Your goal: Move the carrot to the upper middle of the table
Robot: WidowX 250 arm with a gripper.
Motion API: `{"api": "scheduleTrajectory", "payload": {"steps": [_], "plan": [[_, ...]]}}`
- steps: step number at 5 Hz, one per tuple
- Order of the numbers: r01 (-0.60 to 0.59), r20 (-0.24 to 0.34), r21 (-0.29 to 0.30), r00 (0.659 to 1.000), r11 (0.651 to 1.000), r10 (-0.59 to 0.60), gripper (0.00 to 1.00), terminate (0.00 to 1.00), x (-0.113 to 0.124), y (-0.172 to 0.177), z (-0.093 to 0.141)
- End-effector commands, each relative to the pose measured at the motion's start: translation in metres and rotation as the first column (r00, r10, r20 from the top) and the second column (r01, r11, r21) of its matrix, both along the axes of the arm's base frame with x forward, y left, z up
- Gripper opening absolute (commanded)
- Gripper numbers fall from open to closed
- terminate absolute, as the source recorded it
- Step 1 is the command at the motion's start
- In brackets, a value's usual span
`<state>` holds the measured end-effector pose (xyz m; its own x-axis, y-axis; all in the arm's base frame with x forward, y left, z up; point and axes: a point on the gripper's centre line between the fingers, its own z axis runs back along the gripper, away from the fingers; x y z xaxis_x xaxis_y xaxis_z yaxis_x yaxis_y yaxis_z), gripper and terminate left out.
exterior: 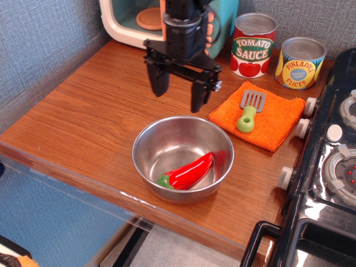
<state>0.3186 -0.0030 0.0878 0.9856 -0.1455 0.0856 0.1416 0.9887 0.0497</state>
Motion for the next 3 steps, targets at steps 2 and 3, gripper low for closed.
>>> {"api": "scheduleTrajectory", "payload": {"steps": [2, 3], "plan": [[0.145, -0.068, -0.038, 0.987, 0.989, -0.148, 1.0, 0.0, -0.061, -0.029, -0.019], [0.165, -0.134, -0.041, 0.977, 0.986, -0.169, 1.0, 0.0, -0.065, -0.033, -0.045]]}}
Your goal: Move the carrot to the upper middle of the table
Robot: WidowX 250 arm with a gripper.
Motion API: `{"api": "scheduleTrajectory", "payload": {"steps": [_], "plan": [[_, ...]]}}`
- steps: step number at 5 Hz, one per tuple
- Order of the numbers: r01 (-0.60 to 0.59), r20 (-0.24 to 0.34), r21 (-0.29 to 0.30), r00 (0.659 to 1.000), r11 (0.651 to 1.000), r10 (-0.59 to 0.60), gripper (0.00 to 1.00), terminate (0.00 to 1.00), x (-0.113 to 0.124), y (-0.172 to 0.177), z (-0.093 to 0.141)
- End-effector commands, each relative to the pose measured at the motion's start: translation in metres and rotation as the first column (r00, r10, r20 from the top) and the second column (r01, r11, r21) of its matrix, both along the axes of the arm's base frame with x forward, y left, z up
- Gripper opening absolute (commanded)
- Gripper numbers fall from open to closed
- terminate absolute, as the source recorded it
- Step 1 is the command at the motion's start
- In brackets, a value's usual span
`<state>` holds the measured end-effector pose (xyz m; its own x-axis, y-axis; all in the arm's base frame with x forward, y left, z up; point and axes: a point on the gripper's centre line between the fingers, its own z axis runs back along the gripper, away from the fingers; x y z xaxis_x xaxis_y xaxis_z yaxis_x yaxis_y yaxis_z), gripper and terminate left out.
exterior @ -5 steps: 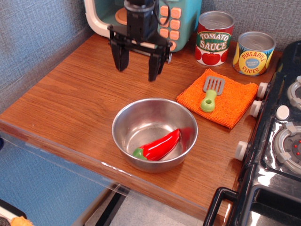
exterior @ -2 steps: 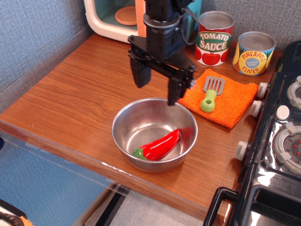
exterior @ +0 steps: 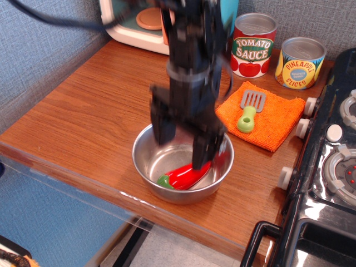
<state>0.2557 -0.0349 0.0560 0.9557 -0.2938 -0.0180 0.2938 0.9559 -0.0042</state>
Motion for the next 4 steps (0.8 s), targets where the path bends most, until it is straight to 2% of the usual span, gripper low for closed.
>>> {"api": "scheduleTrajectory", "payload": {"steps": [1, 3, 4], "plan": [[0.03, -0.016, 0.002, 0.999, 1.0, -0.03, 1.0, 0.0, 0.002, -0.008, -0.032], [-0.023, 0.037, 0.02, 0.999, 1.0, 0.022, 1.0, 0.0, 0.011, -0.012, -0.046], [-0.048, 0.042, 0.017, 0.998, 0.999, 0.047, 0.0, 0.0, 0.014, -0.008, -0.047]]}}
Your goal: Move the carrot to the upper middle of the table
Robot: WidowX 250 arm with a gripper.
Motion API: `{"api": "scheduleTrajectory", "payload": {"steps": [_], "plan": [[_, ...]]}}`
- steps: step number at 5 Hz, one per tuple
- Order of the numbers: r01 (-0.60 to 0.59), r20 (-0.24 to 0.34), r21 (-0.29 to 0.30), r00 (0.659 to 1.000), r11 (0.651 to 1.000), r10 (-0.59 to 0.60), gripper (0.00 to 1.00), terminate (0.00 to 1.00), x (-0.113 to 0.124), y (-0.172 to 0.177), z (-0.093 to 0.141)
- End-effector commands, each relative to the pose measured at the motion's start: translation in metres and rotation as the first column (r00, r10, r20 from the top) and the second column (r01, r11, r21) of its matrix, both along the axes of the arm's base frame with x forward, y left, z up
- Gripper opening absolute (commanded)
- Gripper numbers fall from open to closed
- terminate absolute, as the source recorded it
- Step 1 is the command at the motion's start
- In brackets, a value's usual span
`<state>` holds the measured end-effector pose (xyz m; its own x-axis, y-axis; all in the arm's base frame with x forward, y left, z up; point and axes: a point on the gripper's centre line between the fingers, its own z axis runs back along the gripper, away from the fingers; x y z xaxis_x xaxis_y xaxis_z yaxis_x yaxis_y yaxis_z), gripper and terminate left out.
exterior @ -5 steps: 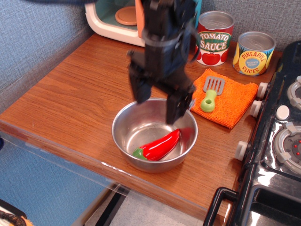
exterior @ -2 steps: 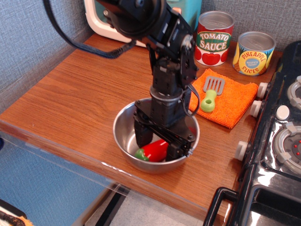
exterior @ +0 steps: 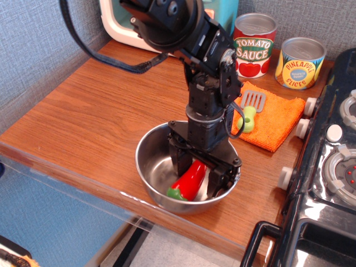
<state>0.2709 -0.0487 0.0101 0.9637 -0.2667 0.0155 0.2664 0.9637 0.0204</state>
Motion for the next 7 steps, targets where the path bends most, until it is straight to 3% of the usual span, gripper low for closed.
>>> {"api": "scheduleTrajectory", "payload": {"steps": [1, 4, 5, 6, 7], "plan": [[0.0, 0.022, 0.004, 1.0, 1.0, 0.0, 0.0, 0.0, 0.005, 0.006, 0.012], [0.061, 0.246, -0.065, 0.968, 0.996, -0.043, 0.0, 0.0, 0.021, 0.011, 0.095], [-0.006, 0.265, -0.11, 0.964, 0.994, 0.035, 0.0, 0.0, 0.037, 0.032, 0.105], [0.043, 0.191, -0.1, 0.981, 0.994, -0.023, 1.0, 0.0, 0.029, 0.025, 0.081], [0.117, 0.134, -0.081, 0.985, 0.99, -0.106, 1.0, 0.0, -0.001, 0.014, 0.063]]}}
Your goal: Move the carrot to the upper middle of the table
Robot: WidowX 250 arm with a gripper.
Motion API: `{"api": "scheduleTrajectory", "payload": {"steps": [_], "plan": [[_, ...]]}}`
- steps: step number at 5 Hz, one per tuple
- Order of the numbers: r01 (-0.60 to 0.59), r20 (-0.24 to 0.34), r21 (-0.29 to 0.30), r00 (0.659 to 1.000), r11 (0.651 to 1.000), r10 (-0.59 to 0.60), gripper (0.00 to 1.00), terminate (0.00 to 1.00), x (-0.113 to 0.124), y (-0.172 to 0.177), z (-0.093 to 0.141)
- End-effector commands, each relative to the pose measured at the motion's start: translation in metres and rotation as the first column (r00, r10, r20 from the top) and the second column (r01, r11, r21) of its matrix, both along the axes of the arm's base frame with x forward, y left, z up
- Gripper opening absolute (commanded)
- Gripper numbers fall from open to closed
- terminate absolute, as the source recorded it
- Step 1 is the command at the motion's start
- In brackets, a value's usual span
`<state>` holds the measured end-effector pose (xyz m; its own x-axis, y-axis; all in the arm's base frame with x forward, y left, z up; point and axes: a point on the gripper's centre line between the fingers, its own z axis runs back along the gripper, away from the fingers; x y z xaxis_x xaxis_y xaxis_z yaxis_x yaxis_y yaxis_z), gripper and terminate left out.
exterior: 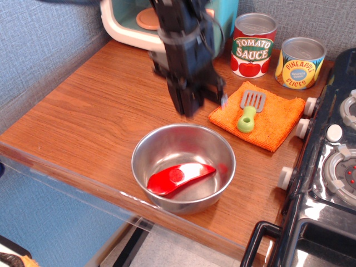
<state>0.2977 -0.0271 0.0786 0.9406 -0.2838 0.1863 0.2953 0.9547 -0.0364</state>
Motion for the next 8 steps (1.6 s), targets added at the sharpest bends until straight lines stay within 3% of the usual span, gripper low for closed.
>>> {"api": "scheduleTrajectory", "payload": {"steps": [1, 3, 6, 7, 8], "plan": [[0.092, -0.023, 0.024, 0.996, 0.995, -0.091, 1.0, 0.0, -0.048, -0.007, -0.012], [0.028, -0.054, 0.056, 0.998, 0.998, -0.025, 1.0, 0.0, -0.059, 0.004, -0.034], [0.004, -0.097, 0.111, 0.995, 0.994, 0.007, 1.0, 0.0, -0.041, -0.001, -0.064], [0.004, -0.099, 0.119, 0.995, 0.993, 0.008, 0.0, 0.0, -0.04, -0.003, -0.066], [0.013, -0.097, 0.123, 0.995, 0.992, -0.001, 0.0, 0.0, -0.04, -0.006, -0.065]]}}
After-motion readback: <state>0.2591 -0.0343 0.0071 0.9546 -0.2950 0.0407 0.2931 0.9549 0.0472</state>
